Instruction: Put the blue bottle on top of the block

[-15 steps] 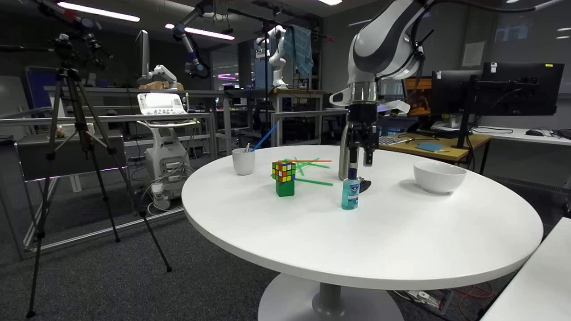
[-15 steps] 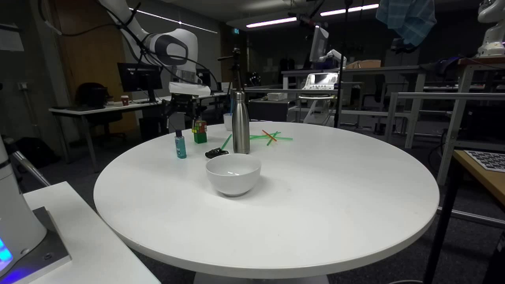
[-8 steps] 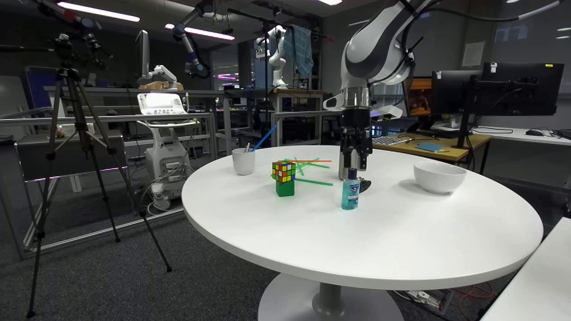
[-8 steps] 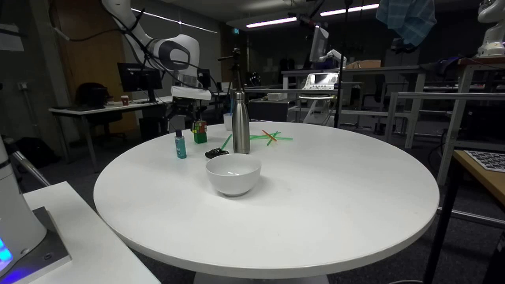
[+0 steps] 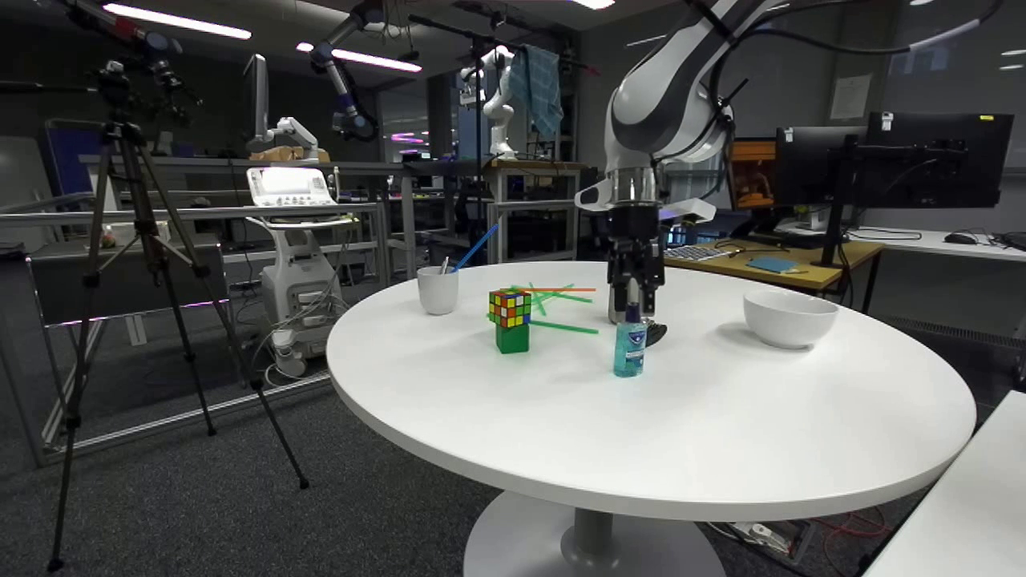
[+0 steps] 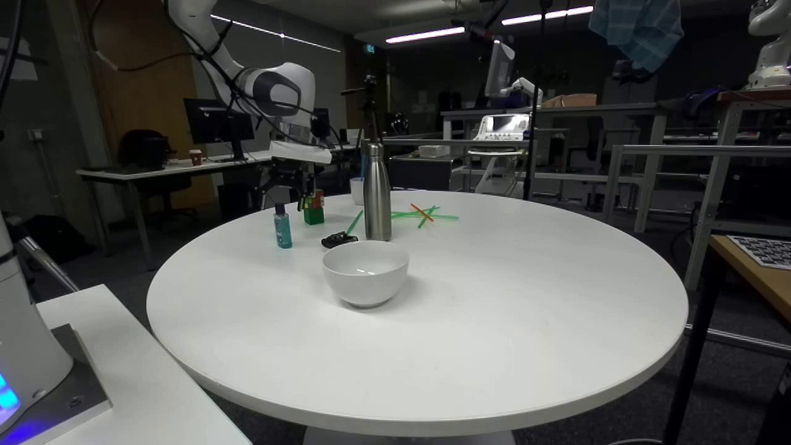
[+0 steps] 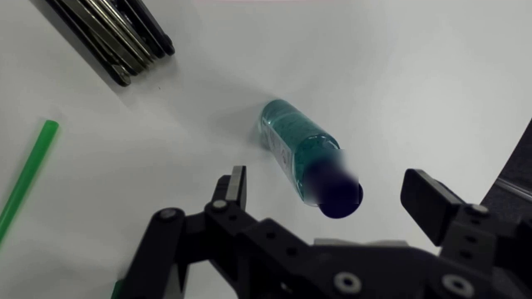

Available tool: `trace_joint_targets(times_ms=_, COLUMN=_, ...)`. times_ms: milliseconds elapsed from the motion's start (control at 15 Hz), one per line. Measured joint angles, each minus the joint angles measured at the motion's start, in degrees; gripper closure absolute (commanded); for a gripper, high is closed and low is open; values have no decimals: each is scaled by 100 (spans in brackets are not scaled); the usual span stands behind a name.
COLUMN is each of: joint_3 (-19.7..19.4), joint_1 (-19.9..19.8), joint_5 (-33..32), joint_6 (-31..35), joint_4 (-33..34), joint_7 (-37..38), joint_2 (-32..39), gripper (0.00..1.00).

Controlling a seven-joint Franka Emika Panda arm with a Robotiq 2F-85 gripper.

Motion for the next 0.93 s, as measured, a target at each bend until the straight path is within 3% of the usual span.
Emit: trace_joint_targets(times_ms=933, joint_3=159, joint_1=-100, joint_5=0, joint_6=-107, joint_4=117, joint_7=0, joint_2=312, gripper=0)
